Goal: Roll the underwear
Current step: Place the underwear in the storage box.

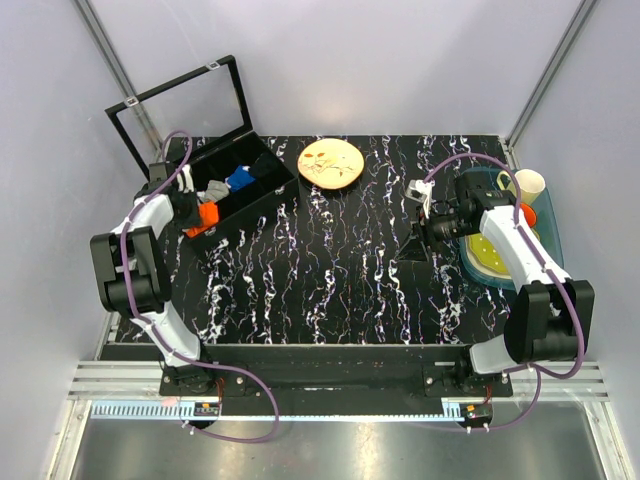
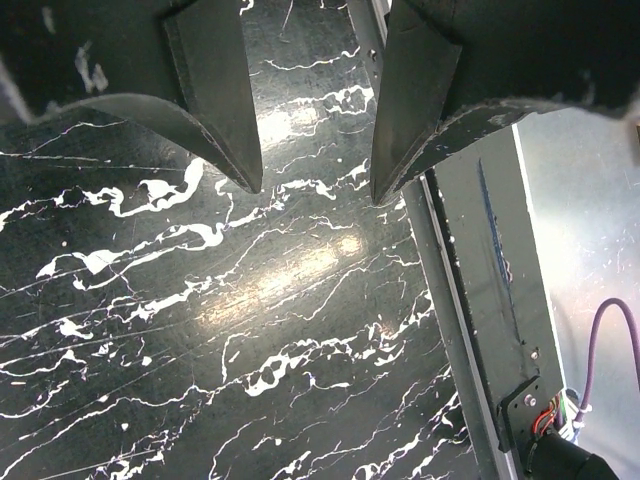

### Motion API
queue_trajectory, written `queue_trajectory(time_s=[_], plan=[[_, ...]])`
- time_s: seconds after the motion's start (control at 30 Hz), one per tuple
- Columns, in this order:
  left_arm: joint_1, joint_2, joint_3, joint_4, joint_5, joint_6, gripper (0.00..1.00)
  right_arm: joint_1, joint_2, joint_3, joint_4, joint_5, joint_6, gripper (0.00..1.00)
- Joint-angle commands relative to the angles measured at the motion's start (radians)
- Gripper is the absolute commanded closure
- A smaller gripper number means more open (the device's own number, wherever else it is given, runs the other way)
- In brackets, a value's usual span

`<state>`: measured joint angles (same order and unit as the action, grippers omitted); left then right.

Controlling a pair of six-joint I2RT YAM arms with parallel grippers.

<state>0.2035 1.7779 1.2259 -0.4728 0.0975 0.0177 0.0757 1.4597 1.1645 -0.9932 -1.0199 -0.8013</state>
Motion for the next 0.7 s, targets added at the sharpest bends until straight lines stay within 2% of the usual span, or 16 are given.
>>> queue_trajectory(time_s=[0.0,0.1,0.23,0.67], plan=[[-0.007,-0.014,-0.023,-0.162,-0.018,-0.015,0.66,-0.005,-0.039,0.038,-0.015,-0.043,-0.022,0.44],[-0.006,-0.04,0.01,-0.167,-0.021,-0.015,0.58,-0.005,-0.039,0.038,-0.018,-0.043,-0.024,0.43],[-0.006,-0.066,0.033,-0.167,-0.016,-0.042,0.54,-0.005,-0.033,0.038,-0.019,-0.043,-0.026,0.44],[0.007,-0.141,0.043,-0.141,-0.067,-0.047,0.52,-0.004,-0.021,0.038,-0.025,-0.049,-0.03,0.44]])
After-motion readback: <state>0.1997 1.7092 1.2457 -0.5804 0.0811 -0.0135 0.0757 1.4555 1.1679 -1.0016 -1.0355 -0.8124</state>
